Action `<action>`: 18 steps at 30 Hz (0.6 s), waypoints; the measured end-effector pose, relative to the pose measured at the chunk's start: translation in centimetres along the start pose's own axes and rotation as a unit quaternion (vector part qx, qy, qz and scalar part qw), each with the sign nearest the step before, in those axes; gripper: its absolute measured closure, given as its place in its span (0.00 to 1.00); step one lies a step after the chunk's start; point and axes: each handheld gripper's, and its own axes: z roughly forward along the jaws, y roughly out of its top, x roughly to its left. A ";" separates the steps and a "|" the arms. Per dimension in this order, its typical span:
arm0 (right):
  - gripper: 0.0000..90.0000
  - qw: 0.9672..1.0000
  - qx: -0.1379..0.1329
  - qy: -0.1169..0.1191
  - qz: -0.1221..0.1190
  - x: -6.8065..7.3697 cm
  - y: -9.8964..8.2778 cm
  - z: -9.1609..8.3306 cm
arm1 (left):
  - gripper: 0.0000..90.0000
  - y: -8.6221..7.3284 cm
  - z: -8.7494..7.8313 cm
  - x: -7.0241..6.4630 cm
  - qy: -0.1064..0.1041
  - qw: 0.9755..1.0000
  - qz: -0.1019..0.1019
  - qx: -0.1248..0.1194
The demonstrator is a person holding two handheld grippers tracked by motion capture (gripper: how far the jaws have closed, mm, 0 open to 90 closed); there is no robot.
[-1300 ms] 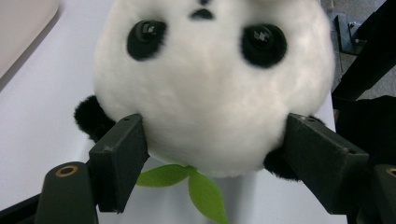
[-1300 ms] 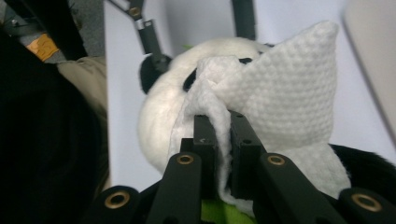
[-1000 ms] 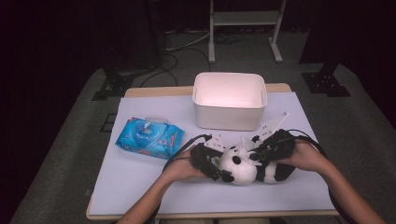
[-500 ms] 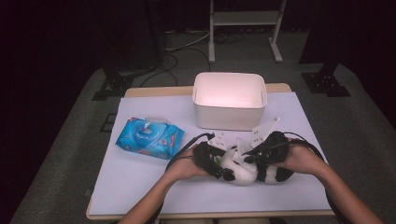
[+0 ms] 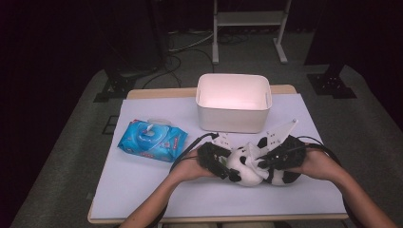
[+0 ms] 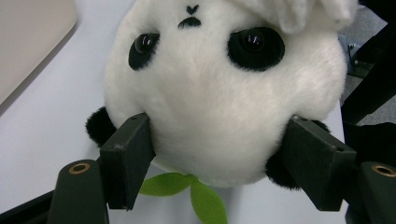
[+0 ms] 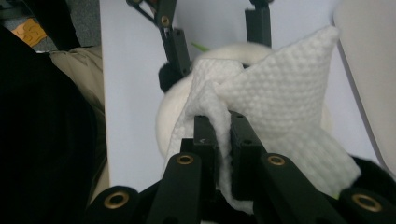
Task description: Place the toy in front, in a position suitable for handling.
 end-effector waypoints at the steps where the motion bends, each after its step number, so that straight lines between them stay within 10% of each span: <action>1: 0.92 1.000 -0.001 0.001 -0.002 0.0 0.2 0.1 | 0.31 0.1 0.1 0.0 0.000 1.000 0.001 0.000; 18: 0.92 0.999 0.024 0.031 -0.037 -0.4 4.6 4.1 | 0.31 -0.3 0.2 -0.1 -0.004 1.000 0.004 -0.004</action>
